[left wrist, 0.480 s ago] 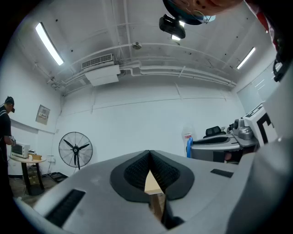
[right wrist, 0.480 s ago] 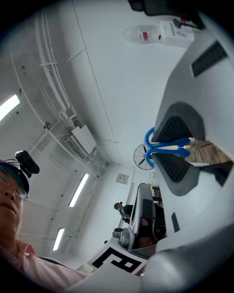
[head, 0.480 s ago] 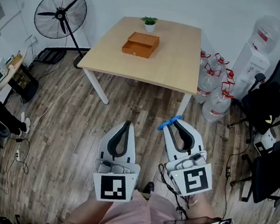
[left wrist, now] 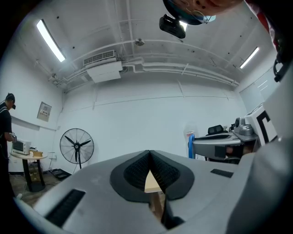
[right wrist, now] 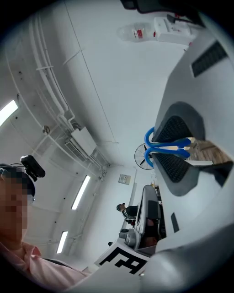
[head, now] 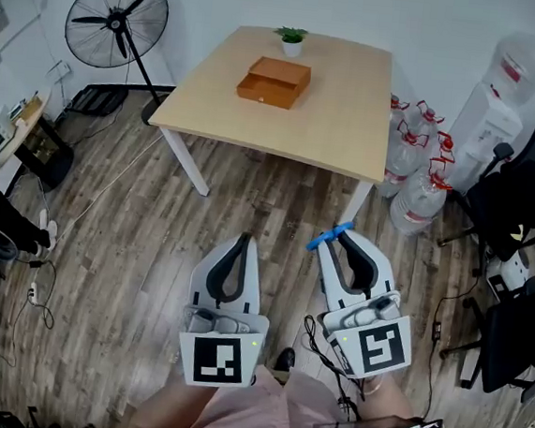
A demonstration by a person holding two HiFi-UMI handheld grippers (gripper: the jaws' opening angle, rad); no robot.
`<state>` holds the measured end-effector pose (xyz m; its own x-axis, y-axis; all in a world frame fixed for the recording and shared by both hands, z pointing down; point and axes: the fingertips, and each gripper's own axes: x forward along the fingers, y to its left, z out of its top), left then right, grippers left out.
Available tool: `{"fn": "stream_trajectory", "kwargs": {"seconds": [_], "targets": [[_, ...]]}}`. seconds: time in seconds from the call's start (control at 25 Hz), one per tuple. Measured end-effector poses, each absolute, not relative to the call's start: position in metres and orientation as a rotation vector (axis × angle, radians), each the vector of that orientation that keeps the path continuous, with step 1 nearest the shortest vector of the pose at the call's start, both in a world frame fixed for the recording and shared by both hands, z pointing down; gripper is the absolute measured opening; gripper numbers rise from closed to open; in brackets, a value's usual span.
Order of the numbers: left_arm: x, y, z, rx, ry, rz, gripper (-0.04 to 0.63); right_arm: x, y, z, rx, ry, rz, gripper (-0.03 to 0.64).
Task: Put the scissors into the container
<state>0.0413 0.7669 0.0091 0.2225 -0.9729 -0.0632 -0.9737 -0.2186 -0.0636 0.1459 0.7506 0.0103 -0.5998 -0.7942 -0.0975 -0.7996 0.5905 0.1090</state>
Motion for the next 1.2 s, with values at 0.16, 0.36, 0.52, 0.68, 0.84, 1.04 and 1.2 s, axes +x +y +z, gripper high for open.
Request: {"fn": "stream_trajectory", "kwargs": {"seconds": [0.16,0.36,0.52,0.68,0.84,1.04,1.2], "targets": [[0.017,0.739,0.021,-2.387,1.946,0.021,0.005,0.129,0.721,0.017,-1.394,2.777,0.215,0.077],[-0.023,0.676,0.028,-2.359,1.975,0.006,0.005,0.099,0.662,0.034,-1.407,2.795,0.190,0.077],[-0.059,0.618,0.026,-2.349,1.976,0.008,0.005,0.067,0.605,0.035,-1.416,2.792,0.193,0.077],[-0.088,0.568,0.022,-2.370,1.948,0.010,0.005,0.035,0.554,0.025,-1.434,2.775,0.210,0.077],[-0.106,0.529,0.014,-2.374,1.907,0.031,0.005,0.014,0.517,0.018,-1.454,2.756,0.245,0.077],[-0.121,0.495,0.011,-2.391,1.875,0.046,0.005,-0.002,0.486,0.012,-1.481,2.743,0.271,0.077],[-0.121,0.474,0.017,-2.418,1.856,0.023,0.005,-0.001,0.465,0.016,-1.513,2.737,0.256,0.077]]}}
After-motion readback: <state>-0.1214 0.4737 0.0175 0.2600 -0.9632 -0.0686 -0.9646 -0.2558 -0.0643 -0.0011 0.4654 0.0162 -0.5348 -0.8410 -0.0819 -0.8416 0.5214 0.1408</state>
